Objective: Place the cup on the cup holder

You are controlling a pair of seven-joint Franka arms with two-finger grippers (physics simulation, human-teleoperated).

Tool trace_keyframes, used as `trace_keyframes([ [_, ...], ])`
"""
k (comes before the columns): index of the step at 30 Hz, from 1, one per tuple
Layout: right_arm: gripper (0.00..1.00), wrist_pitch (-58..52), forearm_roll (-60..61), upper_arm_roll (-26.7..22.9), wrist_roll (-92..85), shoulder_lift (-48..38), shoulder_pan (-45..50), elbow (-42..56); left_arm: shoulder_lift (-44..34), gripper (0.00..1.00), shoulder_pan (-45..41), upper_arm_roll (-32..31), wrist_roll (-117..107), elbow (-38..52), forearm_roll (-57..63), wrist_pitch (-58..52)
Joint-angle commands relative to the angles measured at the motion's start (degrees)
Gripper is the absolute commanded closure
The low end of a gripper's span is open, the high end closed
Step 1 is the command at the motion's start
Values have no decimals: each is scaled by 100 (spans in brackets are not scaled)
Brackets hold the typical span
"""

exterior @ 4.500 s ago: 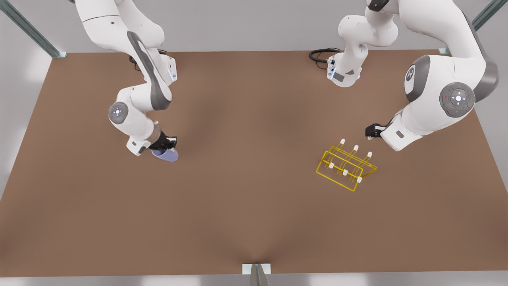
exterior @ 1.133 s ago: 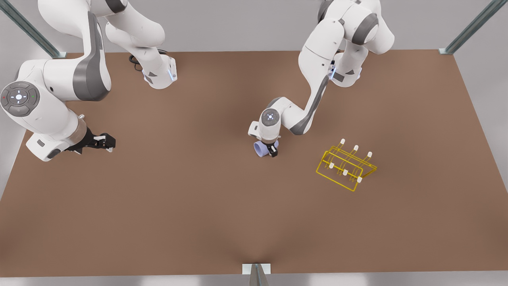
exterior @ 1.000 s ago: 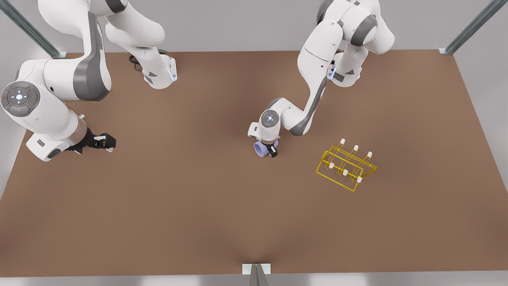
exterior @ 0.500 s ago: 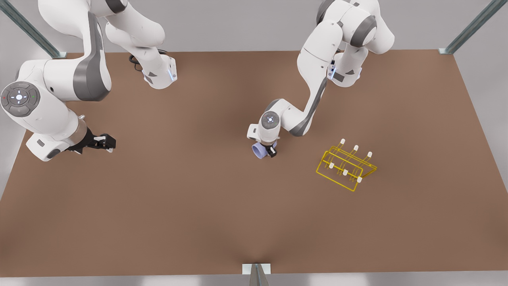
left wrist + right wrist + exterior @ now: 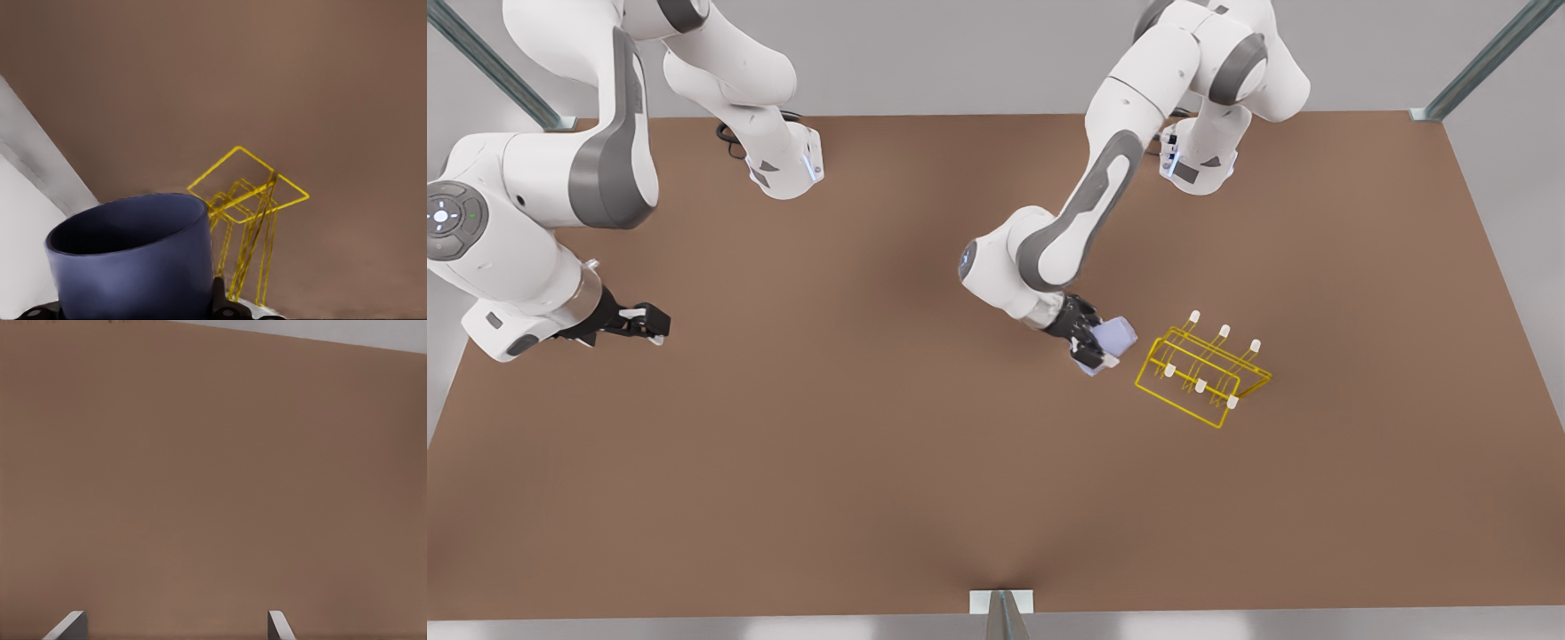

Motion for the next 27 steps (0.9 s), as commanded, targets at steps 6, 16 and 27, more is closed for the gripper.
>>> trace_keyframes([
  [6, 0, -8, 32, 2, 14, -7, 5, 3, 577, 30, 49, -6, 2676, -15, 3509, -1632],
  [16, 0, -17, 23, 11, 23, -15, 40, -6, 963, 30, 383, -23, 3449, -94, 3554, -1290],
  [27, 0, -17, 32, 20, 23, -15, 31, -6, 955, 30, 524, -23, 3546, -498, 3123, -1562],
])
